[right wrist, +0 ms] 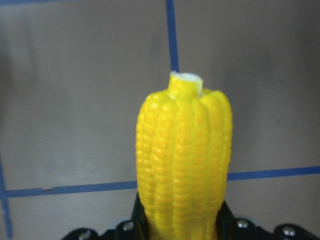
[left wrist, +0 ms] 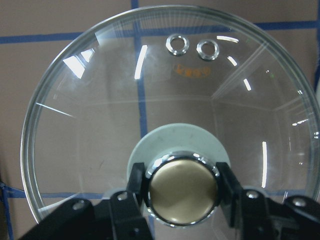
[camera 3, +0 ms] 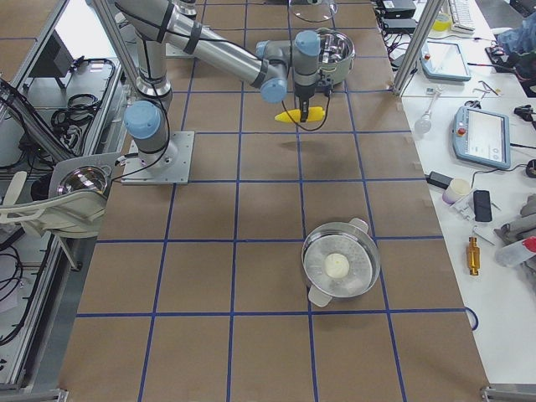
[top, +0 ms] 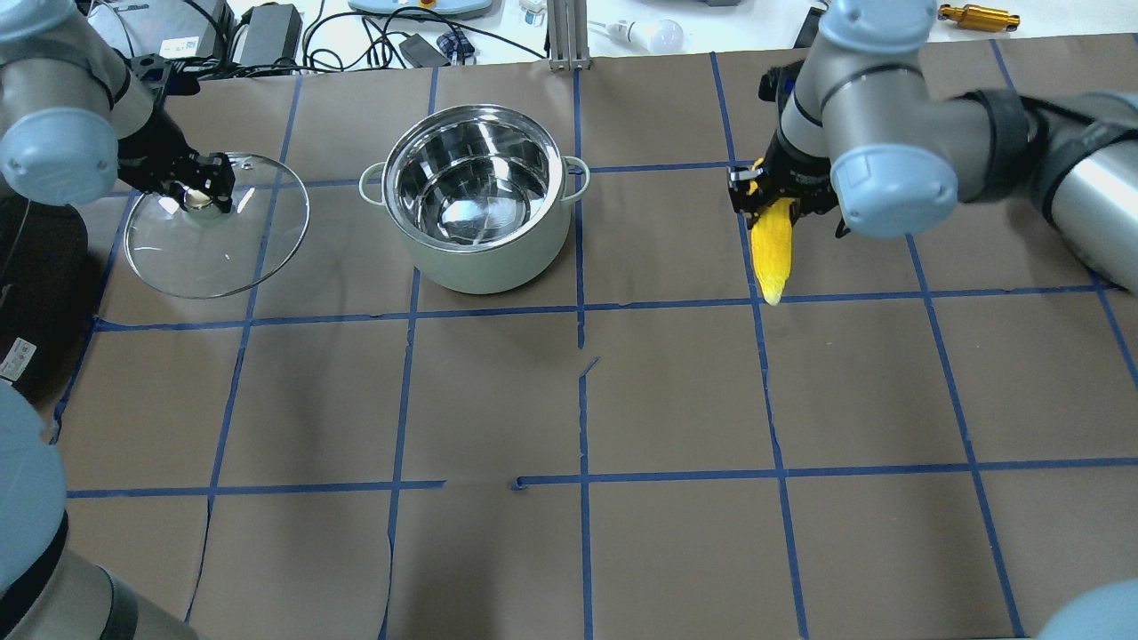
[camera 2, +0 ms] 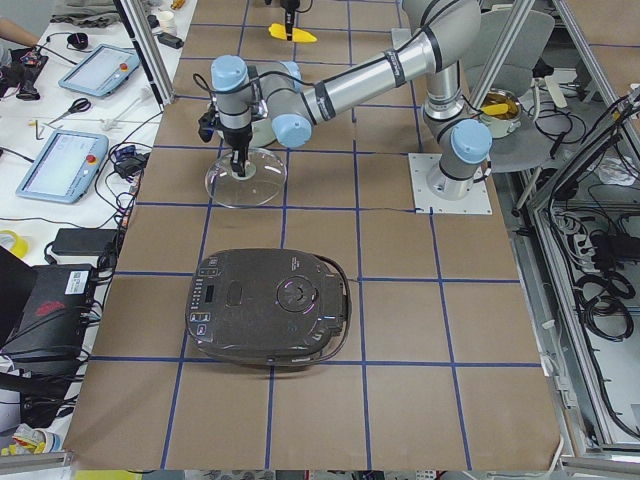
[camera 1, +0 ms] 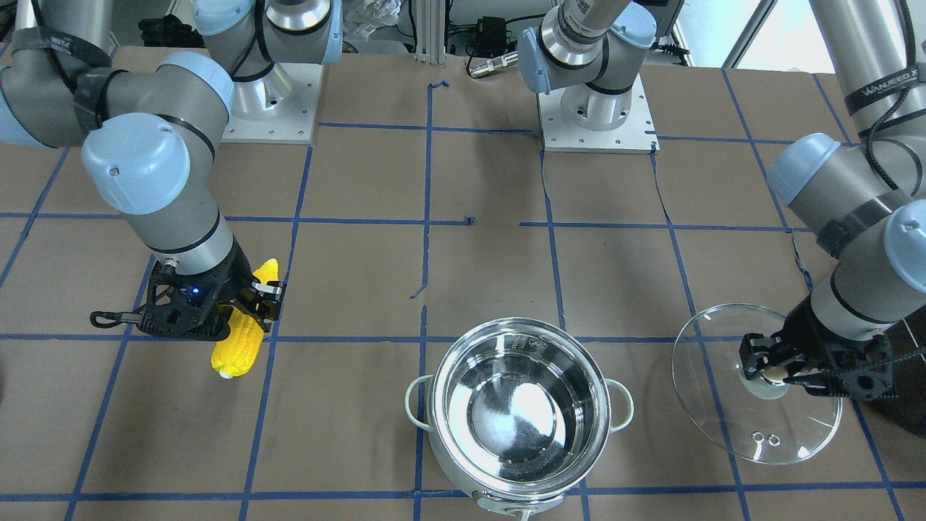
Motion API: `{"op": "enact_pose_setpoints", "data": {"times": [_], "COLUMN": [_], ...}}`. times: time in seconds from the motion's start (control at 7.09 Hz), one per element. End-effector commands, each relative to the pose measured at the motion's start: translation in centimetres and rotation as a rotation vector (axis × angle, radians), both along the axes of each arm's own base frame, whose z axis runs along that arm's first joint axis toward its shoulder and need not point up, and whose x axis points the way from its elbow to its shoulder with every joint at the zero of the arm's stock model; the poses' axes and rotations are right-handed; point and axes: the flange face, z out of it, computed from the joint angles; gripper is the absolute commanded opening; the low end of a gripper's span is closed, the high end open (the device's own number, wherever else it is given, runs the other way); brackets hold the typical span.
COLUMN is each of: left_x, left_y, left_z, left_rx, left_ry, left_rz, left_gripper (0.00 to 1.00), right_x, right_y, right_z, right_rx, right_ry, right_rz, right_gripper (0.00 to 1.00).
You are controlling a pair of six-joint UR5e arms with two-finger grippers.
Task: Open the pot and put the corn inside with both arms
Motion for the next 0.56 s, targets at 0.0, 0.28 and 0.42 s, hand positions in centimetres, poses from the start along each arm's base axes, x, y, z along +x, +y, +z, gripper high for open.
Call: {"op": "enact_pose_setpoints", "data": {"times": [0.0, 0.28, 0.42], "left_x": [1.7, 1.4, 1.3], "left_y": [1.1, 0.6, 0.7], "left_z": [-5.1, -6.4, -6.7], "left_rx": [-0.053, -0.054, -0.05], "left_ry": [-0.016, 0.026, 0.038], "left_rz": [0.033, 0.091, 0.089], "left_gripper": [0.2, 0.2, 0.2], "right_x": [11.1, 21.5, 25.7], "right_y": [-3.4, -6.5, -7.1], "right_z": [5.4, 3.6, 2.6], "right_rx": [-0.017, -0.052, -0.066], "right_ry": [-0.012, -0.035, -0.042], "right_rz": [-0.057, -0.044, 0.003], "right_gripper": [0.0, 0.0, 0.0]}}
